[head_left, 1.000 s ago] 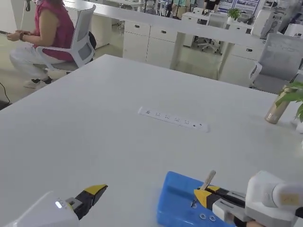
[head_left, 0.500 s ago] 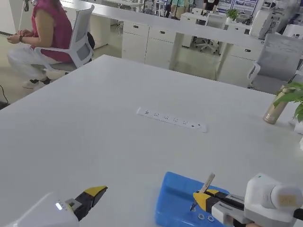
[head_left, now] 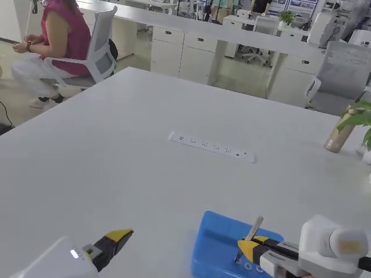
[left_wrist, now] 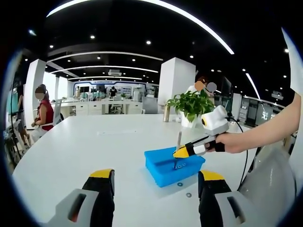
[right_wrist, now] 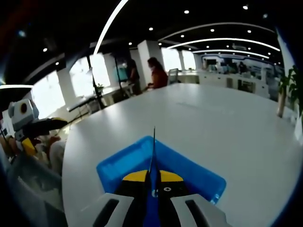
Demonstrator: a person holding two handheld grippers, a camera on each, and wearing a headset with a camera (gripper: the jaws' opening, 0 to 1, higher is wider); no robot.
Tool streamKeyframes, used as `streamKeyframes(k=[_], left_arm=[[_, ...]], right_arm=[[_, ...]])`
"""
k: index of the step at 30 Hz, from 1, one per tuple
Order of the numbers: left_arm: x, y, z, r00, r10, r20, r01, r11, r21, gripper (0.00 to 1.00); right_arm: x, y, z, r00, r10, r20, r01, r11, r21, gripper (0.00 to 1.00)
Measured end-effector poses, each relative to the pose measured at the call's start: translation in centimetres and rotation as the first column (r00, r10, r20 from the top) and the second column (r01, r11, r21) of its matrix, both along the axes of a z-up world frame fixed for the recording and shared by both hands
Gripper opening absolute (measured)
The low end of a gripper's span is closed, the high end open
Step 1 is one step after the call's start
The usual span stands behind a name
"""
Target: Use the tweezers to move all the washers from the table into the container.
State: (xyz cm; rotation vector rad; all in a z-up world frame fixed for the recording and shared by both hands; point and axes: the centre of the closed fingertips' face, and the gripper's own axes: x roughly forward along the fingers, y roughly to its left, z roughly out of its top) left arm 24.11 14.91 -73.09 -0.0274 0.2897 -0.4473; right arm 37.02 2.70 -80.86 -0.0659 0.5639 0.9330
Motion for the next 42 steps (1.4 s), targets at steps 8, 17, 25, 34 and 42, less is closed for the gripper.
streamKeyframes(k=[8, 17, 25, 34, 42], left_arm=[[0.0, 0.0, 0.0, 1.000, 0.000, -0.002, 0.000, 1.000, 0.002, 0.72], [0.0, 0.1, 0.0, 1.000, 0.003, 0.000, -0.003, 1.000, 0.005, 0.72], [-0.1, -0.1, 0.0, 1.000, -0.009, -0.001, 0.009, 1.000, 0.007, 0.71], [-0.1, -0.3, -0.1, 1.000, -0.021, -0.004, 0.021, 1.000, 0.004, 0.71], [-0.1, -0.3, -0.2, 1.000, -0.025, -0.008, 0.025, 1.000, 0.006, 0.71]], right_arm=[[-0.2, 0.2, -0.2, 1.000, 0.001, -0.005, -0.001, 1.000, -0.004, 0.03], [-0.5, 0.3, 0.1, 1.000, 0.000, 0.001, 0.000, 1.000, -0.001, 0.03], [-1.4, 0.4, 2.8, 0.999, -0.005, 0.040, 0.002, 0.997, 0.072, 0.03], [-4.2, 1.1, 6.8, 0.994, 0.025, 0.105, -0.042, 0.986, 0.159, 0.03], [-7.0, 2.3, 7.0, 0.994, 0.087, 0.069, -0.099, 0.973, 0.206, 0.03]])
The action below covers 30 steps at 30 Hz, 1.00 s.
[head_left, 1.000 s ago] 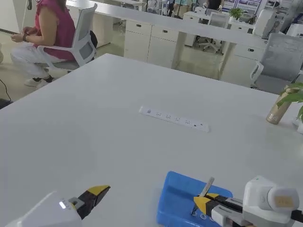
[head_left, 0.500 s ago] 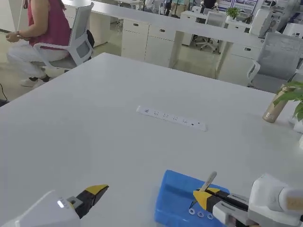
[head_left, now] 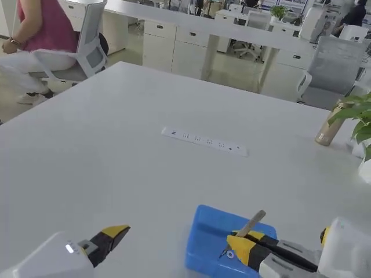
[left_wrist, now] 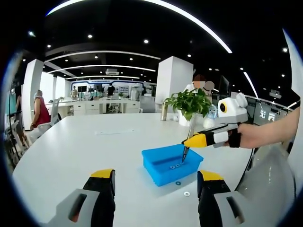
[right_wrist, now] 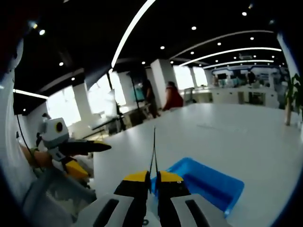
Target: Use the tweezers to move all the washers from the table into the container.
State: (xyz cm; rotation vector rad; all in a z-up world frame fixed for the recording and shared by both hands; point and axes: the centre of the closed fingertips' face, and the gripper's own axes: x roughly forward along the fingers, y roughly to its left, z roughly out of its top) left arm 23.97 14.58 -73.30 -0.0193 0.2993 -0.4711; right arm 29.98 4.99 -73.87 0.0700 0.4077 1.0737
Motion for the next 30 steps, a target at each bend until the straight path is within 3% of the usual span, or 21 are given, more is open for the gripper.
streamKeyframes(k=[8, 15, 23, 30], left_arm=[[0.0, 0.1, 0.0, 1.000, 0.006, 0.000, -0.006, 1.000, 0.001, 0.71], [0.0, 0.0, -0.1, 1.000, -0.002, -0.004, 0.002, 1.000, 0.006, 0.70], [0.0, 0.0, -0.1, 1.000, 0.000, -0.004, 0.000, 1.000, 0.004, 0.70], [-0.1, 0.0, 0.0, 1.000, -0.003, -0.002, 0.003, 1.000, 0.005, 0.71]], right_arm=[[-3.0, 0.7, -3.8, 0.996, 0.032, -0.086, -0.035, 0.999, -0.037, 0.03], [-3.5, 0.3, -6.7, 0.990, 0.019, -0.138, -0.029, 0.997, -0.070, 0.03], [-3.5, -0.1, -7.5, 0.987, 0.026, -0.156, -0.040, 0.996, -0.084, 0.04], [-4.2, 0.2, -7.6, 0.989, 0.064, -0.132, -0.078, 0.992, -0.101, 0.04]])
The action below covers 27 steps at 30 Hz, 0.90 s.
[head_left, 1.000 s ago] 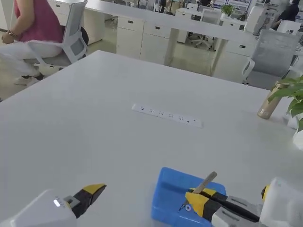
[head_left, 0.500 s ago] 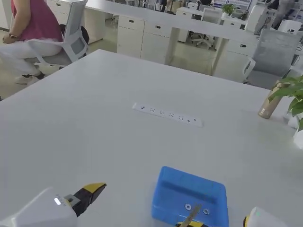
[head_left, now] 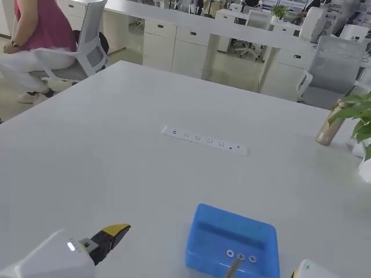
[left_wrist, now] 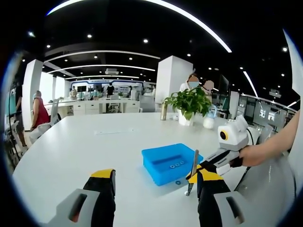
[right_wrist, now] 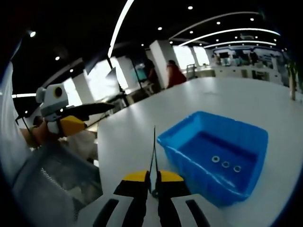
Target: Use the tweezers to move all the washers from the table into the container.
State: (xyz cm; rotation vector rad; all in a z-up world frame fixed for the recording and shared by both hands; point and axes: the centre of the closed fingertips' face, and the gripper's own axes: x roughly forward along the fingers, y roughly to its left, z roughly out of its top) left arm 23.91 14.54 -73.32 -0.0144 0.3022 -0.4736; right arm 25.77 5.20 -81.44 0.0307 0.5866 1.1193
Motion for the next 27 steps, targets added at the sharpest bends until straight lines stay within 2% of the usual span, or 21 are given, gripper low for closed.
streamKeyframes(k=[2, 4, 7, 10, 13, 14, 19, 22, 24, 25, 27], left_arm=[[0.0, 0.0, 0.0, 1.000, -0.001, -0.001, 0.001, 1.000, -0.001, 0.71], [0.0, 0.0, -0.1, 1.000, -0.003, -0.003, 0.003, 1.000, 0.003, 0.71], [0.0, -0.2, -0.1, 1.000, -0.008, -0.003, 0.008, 1.000, 0.006, 0.71], [-0.1, -0.2, -0.1, 1.000, -0.011, -0.005, 0.011, 1.000, 0.010, 0.70], [-0.1, -0.2, -0.2, 1.000, -0.012, -0.007, 0.012, 1.000, 0.012, 0.70], [-0.1, -0.2, -0.2, 1.000, -0.012, -0.007, 0.013, 1.000, 0.014, 0.70], [-0.1, -0.3, -0.3, 1.000, -0.017, -0.009, 0.017, 1.000, 0.018, 0.70], [-0.1, -0.3, -0.3, 1.000, -0.022, -0.009, 0.022, 1.000, 0.021, 0.70], [-0.1, -0.4, -0.3, 1.000, -0.025, -0.010, 0.025, 0.999, 0.022, 0.70], [-0.1, -0.4, -0.3, 1.000, -0.025, -0.010, 0.026, 0.999, 0.022, 0.70], [-0.1, -0.4, -0.3, 1.000, -0.026, -0.010, 0.026, 0.999, 0.023, 0.70]], right_arm=[[-0.2, 0.0, -0.3, 0.999, 0.030, 0.012, -0.030, 0.999, -0.022, 0.04], [-0.5, 0.2, -0.1, 0.995, 0.069, 0.067, -0.065, 0.996, -0.052, 0.04], [-1.1, 0.5, -0.1, 0.985, 0.125, 0.122, -0.113, 0.989, -0.099, 0.04], [-1.6, 0.8, -0.5, 0.967, 0.190, 0.171, -0.166, 0.976, -0.143, 0.05], [-1.9, 1.1, -0.6, 0.952, 0.212, 0.219, -0.173, 0.967, -0.184, 0.04], [-1.8, 1.0, -0.7, 0.951, 0.208, 0.227, -0.166, 0.968, -0.190, 0.04], [-1.7, 0.7, -0.8, 0.950, 0.213, 0.227, -0.171, 0.967, -0.190, 0.03], [-1.6, 0.6, -0.9, 0.958, 0.195, 0.212, -0.159, 0.972, -0.176, 0.03], [-1.1, 0.5, -0.8, 0.978, 0.130, 0.166, -0.109, 0.985, -0.130, 0.03], [-0.6, 0.3, -0.8, 0.991, 0.073, 0.109, -0.064, 0.994, -0.084, 0.03], [0.4, -0.2, -0.9, 1.000, -0.011, 0.028, 0.012, 0.999, -0.029, 0.03]])
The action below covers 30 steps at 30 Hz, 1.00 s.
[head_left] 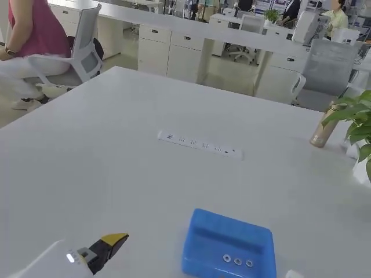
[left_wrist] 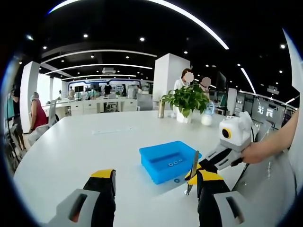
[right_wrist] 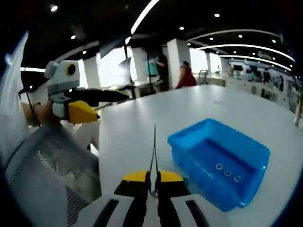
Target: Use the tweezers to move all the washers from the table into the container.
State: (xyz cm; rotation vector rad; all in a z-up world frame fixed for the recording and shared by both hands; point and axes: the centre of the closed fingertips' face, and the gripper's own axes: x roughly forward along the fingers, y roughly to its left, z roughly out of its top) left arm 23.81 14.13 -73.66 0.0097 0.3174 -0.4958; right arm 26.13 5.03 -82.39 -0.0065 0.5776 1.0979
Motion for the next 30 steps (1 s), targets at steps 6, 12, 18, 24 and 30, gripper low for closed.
streamKeyframes(k=[6, 12, 18, 24, 30], left_arm=[[0.0, 0.1, 0.0, 1.000, 0.004, 0.001, -0.004, 1.000, 0.004, 0.70], [0.0, 0.2, 0.1, 1.000, 0.008, 0.005, -0.008, 1.000, 0.001, 0.70], [0.1, 0.4, 0.1, 1.000, 0.016, 0.006, -0.016, 1.000, 0.001, 0.69], [0.1, 0.4, 0.0, 1.000, 0.019, 0.003, -0.019, 1.000, 0.003, 0.69], [0.1, 0.5, 0.1, 1.000, 0.025, 0.007, -0.025, 1.000, 0.002, 0.69]], right_arm=[[0.3, -0.4, 1.5, 0.999, -0.035, -0.018, 0.035, 0.999, 0.037, 0.03], [1.1, -0.1, 4.8, 0.999, -0.041, 0.000, 0.041, 0.993, 0.113, 0.03], [2.8, 0.2, 7.6, 0.999, -0.040, 0.037, 0.034, 0.988, 0.149, 0.03], [5.7, 0.2, 8.6, 0.996, -0.083, 0.043, 0.075, 0.986, 0.151, 0.03], [8.9, -0.4, 7.3, 0.988, -0.153, -0.006, 0.152, 0.981, 0.122, 0.03]])
